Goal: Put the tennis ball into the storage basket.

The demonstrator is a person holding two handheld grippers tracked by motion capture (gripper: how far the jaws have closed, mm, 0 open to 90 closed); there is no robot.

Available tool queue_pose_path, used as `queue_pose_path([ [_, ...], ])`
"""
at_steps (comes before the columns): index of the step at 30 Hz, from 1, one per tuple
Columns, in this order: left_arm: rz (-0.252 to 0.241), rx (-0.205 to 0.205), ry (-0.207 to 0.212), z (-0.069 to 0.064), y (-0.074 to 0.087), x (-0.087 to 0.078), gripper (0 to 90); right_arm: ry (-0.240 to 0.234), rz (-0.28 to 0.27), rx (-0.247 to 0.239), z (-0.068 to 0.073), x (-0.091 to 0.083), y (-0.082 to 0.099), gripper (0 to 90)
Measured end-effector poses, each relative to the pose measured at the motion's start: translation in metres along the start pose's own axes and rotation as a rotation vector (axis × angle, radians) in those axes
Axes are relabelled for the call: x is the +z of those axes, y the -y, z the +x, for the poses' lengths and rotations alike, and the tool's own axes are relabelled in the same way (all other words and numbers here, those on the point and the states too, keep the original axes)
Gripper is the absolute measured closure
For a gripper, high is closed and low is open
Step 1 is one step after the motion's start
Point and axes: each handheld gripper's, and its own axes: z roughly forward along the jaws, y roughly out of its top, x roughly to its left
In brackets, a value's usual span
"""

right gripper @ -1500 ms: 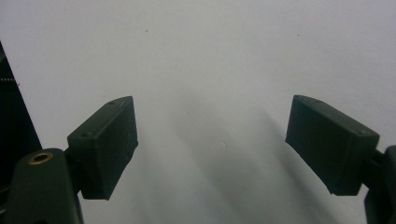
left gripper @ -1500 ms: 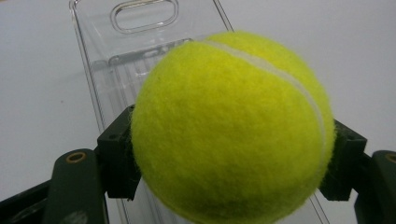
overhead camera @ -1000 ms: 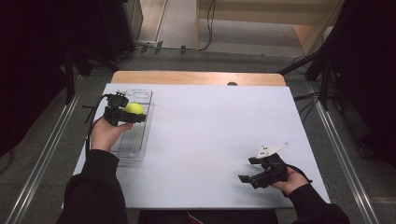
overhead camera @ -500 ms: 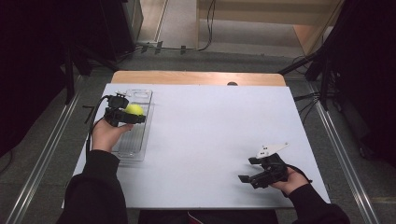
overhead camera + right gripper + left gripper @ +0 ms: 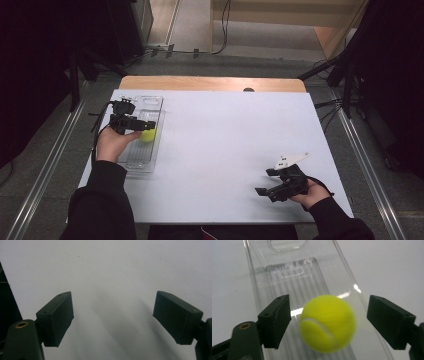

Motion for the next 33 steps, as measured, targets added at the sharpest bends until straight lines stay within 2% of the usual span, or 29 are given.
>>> queue_pose_path([
  [4,-0.018,-0.006,-0.002,-0.002,-0.004,-0.009,14.2,0.000,-0.001,0.000,0.000,0.000,0.000,14.7],
  [14,-0.032,0.010,0.008,-0.011,-0.013,-0.027,14.2,0.000,0.001,-0.002,0.000,0.000,0.000,14.8],
  [21,-0.053,0.029,0.044,-0.022,-0.019,-0.040,14.3,-0.001,0.000,-0.005,-0.001,0.001,0.000,14.7],
  [26,-0.064,0.036,0.087,-0.028,-0.022,-0.041,14.4,-0.001,-0.002,-0.003,-0.001,0.000,0.000,14.8],
  [33,-0.049,0.063,0.107,-0.038,-0.023,-0.037,14.4,-0.002,-0.002,-0.002,-0.001,0.000,0.000,14.8],
])
